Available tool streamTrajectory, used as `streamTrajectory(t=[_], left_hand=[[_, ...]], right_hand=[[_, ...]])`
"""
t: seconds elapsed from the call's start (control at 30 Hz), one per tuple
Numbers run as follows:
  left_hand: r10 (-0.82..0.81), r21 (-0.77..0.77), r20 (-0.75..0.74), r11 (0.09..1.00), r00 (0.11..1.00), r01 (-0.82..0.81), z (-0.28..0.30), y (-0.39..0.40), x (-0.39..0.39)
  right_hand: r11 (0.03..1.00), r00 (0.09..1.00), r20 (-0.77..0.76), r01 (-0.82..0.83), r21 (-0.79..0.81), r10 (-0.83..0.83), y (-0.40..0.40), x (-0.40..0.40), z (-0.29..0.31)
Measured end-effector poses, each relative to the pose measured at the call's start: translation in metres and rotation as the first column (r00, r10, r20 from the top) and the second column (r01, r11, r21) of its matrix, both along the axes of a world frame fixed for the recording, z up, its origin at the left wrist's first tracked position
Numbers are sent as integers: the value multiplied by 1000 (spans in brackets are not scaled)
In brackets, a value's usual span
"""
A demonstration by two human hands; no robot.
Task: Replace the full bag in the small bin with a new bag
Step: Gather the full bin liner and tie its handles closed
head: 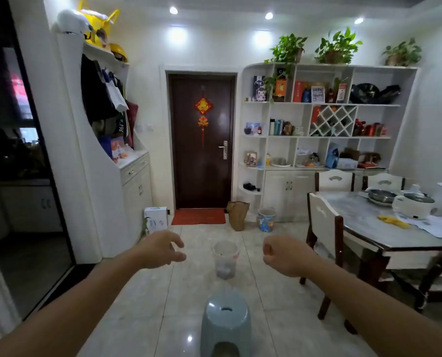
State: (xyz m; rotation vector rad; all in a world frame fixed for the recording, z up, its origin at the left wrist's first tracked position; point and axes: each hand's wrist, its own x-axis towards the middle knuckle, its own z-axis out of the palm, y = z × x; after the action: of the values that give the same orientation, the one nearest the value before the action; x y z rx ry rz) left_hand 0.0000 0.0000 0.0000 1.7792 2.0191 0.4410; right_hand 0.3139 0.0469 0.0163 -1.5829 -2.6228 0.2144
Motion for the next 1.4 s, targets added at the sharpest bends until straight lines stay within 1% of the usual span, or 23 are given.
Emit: streamTrajectory(t=[0.07,0.1,0.2,0.27,0.37,0.53,0.67,0.77,0.93,1.07,1.17,1.3,1.4], left_hand=[[19,34,33,999,999,-20,2,34,-19],[9,35,40,999,999,-11,5,56,-31],[-46,-31,34,998,998,47,15,112,-56],[-73,-35,51,997,996,75,16,148,-69],[-74,-28,61,997,995,76,9,201,-82],[-99,-86,70,991,993,105,-13,279,-94],[-75,-86,71,993,995,81,-28,354,-104],[-65,-83,63,994,996,70,-36,413,-107],[-17,-161,55,987,998,26,-46,510,-123],[35,-146,72,989,997,-24,-53,578,-137],[41,-124,83,992,996,-31,-65,628,-142],[-23,-108,104,994,994,35,-87,702,-147],[-119,-141,112,981,987,134,-102,766,-165]], right_hand=[[999,999,-39,31,26,-30,33,-15,-1],[999,999,-31,39,20,-38,53,-24,1],[998,998,22,64,-28,-63,107,-53,7],[996,997,17,78,-35,-77,139,-73,10],[996,997,-5,74,-51,-74,185,-100,4],[994,999,30,43,-101,-41,266,-135,-13],[989,999,45,34,-141,-28,346,-153,-30],[990,999,40,11,-141,-5,416,-162,-44],[988,998,51,-14,-152,22,525,-181,-54],[985,999,36,-28,-168,34,598,-196,-63],[979,999,36,-14,-202,22,643,-209,-78],[971,999,37,20,-240,-12,700,-228,-107],[965,998,44,50,-258,-40,749,-250,-127]])
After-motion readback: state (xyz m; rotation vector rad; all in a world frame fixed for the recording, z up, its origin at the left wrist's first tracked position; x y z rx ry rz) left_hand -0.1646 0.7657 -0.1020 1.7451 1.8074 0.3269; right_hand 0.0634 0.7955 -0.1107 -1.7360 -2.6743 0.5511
